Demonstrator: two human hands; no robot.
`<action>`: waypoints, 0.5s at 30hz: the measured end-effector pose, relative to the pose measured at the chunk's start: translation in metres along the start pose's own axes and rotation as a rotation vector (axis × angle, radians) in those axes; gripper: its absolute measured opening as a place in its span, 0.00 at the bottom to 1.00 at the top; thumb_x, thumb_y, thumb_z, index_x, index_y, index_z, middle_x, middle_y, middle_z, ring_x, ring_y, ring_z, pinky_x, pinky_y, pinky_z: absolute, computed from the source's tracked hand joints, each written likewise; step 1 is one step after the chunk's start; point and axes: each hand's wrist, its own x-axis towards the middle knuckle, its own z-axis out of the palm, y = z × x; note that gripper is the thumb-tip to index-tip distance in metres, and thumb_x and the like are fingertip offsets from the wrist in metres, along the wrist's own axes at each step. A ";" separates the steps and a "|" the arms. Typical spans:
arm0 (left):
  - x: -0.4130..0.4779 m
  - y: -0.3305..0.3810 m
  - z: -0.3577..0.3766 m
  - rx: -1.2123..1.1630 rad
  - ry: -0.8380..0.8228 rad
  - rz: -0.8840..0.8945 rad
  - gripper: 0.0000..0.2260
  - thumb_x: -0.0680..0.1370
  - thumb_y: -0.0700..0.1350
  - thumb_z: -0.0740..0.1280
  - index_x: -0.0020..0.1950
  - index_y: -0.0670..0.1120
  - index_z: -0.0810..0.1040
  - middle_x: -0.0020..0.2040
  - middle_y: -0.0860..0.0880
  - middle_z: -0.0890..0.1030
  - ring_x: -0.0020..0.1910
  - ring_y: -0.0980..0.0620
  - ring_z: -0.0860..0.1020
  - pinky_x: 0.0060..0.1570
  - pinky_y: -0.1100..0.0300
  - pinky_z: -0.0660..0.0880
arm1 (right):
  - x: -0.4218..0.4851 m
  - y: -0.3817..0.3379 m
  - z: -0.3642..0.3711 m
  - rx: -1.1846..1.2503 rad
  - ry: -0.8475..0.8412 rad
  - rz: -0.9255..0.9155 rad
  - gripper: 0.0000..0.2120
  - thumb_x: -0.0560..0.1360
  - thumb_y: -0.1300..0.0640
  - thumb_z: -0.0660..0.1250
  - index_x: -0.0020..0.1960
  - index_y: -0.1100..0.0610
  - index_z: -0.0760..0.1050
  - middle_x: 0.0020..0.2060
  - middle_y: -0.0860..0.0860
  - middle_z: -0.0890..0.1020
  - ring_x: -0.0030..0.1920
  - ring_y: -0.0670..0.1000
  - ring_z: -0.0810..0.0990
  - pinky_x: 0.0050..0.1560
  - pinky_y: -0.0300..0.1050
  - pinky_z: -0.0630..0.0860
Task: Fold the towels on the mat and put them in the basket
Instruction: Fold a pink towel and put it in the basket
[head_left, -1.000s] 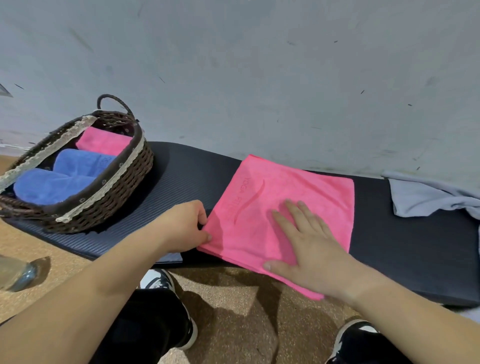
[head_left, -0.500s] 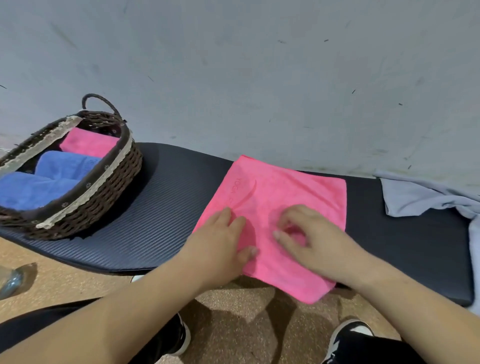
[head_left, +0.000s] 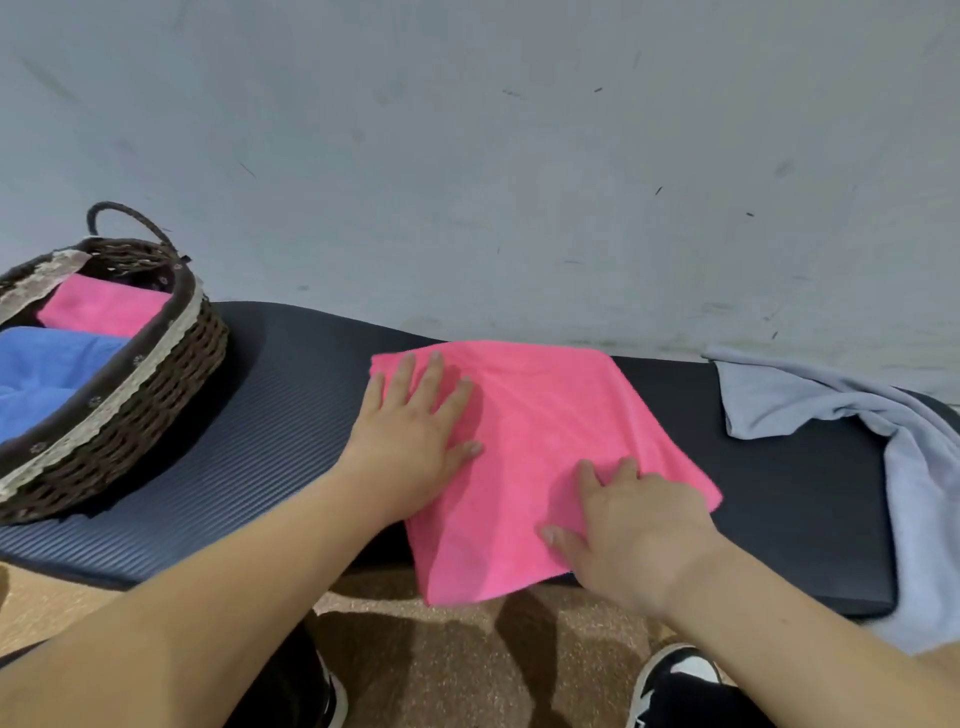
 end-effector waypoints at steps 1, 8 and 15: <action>-0.002 0.006 0.000 0.017 0.035 -0.005 0.33 0.83 0.65 0.47 0.84 0.53 0.43 0.84 0.43 0.42 0.82 0.37 0.42 0.79 0.37 0.45 | -0.005 0.002 -0.003 0.008 0.043 -0.028 0.32 0.82 0.32 0.49 0.77 0.52 0.62 0.68 0.57 0.75 0.65 0.59 0.77 0.51 0.52 0.73; -0.041 0.046 0.018 -0.159 -0.141 0.068 0.39 0.79 0.72 0.44 0.81 0.55 0.30 0.79 0.42 0.28 0.77 0.35 0.28 0.79 0.38 0.37 | 0.038 0.053 0.018 0.385 0.342 -0.254 0.33 0.84 0.42 0.57 0.84 0.50 0.49 0.82 0.52 0.55 0.82 0.52 0.50 0.81 0.49 0.53; -0.030 0.007 0.031 -0.221 0.024 0.041 0.41 0.73 0.80 0.39 0.78 0.63 0.28 0.78 0.46 0.24 0.77 0.41 0.25 0.79 0.38 0.37 | 0.050 0.053 0.051 0.307 0.124 -0.163 0.48 0.68 0.25 0.33 0.81 0.49 0.29 0.79 0.51 0.27 0.77 0.51 0.23 0.80 0.50 0.33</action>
